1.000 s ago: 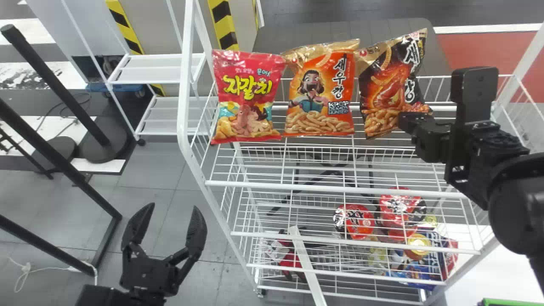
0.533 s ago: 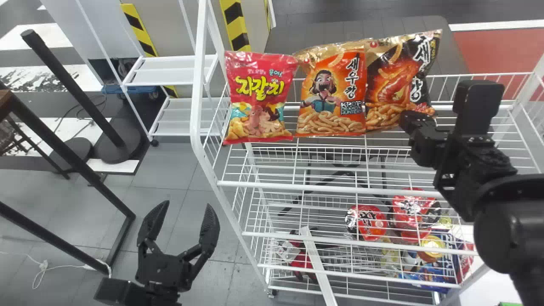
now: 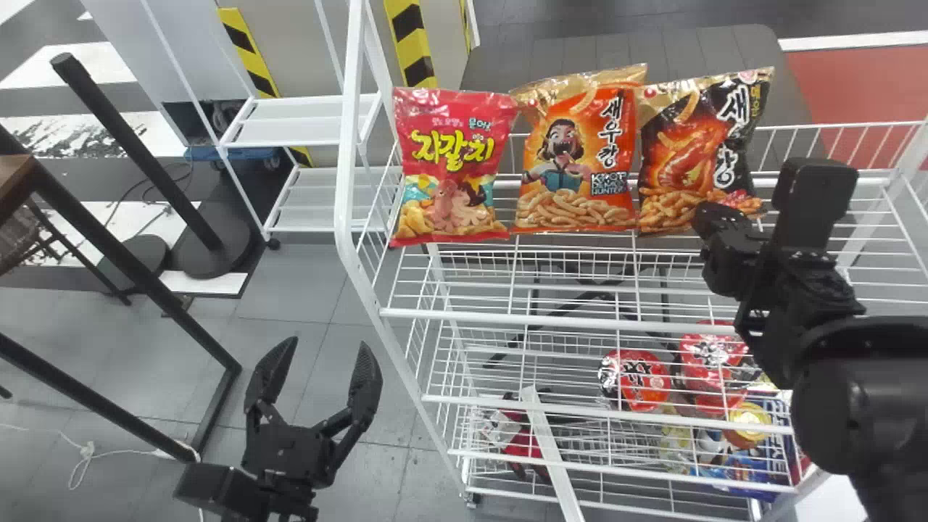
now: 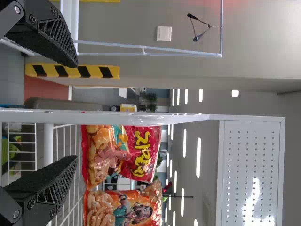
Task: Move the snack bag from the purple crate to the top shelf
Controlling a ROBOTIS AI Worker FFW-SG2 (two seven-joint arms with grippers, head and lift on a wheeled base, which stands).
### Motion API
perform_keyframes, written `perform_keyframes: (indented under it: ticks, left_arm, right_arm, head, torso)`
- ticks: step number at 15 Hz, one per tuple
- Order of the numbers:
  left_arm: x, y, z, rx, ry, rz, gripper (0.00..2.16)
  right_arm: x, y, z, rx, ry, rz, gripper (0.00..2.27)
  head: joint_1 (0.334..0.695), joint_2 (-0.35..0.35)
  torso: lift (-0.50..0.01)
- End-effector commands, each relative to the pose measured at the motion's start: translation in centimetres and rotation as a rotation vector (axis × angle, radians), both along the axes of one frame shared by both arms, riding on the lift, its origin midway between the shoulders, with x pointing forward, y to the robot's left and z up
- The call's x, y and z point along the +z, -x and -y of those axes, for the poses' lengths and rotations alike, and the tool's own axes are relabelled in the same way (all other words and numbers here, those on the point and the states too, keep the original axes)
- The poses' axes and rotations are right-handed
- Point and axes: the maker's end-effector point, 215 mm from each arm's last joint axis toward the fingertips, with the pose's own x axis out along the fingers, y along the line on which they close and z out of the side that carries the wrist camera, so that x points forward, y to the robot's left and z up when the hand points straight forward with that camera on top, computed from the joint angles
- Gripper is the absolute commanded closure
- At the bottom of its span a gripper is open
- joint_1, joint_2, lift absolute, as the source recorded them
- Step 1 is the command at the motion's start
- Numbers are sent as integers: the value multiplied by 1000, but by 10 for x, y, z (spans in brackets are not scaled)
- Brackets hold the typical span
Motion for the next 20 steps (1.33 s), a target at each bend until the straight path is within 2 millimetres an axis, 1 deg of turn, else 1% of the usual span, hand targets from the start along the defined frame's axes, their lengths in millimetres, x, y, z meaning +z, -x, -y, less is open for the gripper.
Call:
perform_keyframes:
  ticks: [1,6,11,12,13,14,15,16,17,20]
  left_arm:
    - [1,-1,-1,-2,-2,1,134]
    - [2,-3,-4,-4,-5,3,134]
    - [4,-3,-3,-3,-4,8,134]
    - [4,-3,-3,-3,-4,8,134]
    - [3,-2,-2,-6,-4,6,134]
    - [3,-1,-2,-4,-2,6,134]
    - [3,-1,-3,-3,-3,7,134]
    - [4,-1,-2,-4,-1,9,134]
    - [3,0,-2,-4,-1,8,134]
    - [5,0,-2,0,2,14,134]
  right_arm:
    - [-6,-3,5,-10,-2,-4,2250]
    - [-2,-17,5,-30,-77,43,2250]
    - [-15,-16,-2,-9,-103,8,2246]
    - [-16,-15,-3,-9,-102,4,2213]
    - [-17,-14,-2,-9,-105,1,1980]
    - [-18,-13,-1,-12,-108,3,1558]
    - [-18,-12,-2,-11,-108,3,694]
    - [-18,-11,-1,-12,-109,5,90]
    - [-16,-11,0,-17,-114,15,-2]
    - [-16,-7,2,-23,-122,19,46]
  head:
    - [695,193]
    - [695,186]
    - [695,189]
    - [695,190]
    - [695,192]
    - [695,193]
    - [695,194]
    - [695,194]
    - [695,194]
    - [695,192]
  torso:
    - [0]
    - [0]
    - [0]
    - [0]
    - [0]
    - [0]
    - [0]
    - [0]
    - [0]
    - [0]
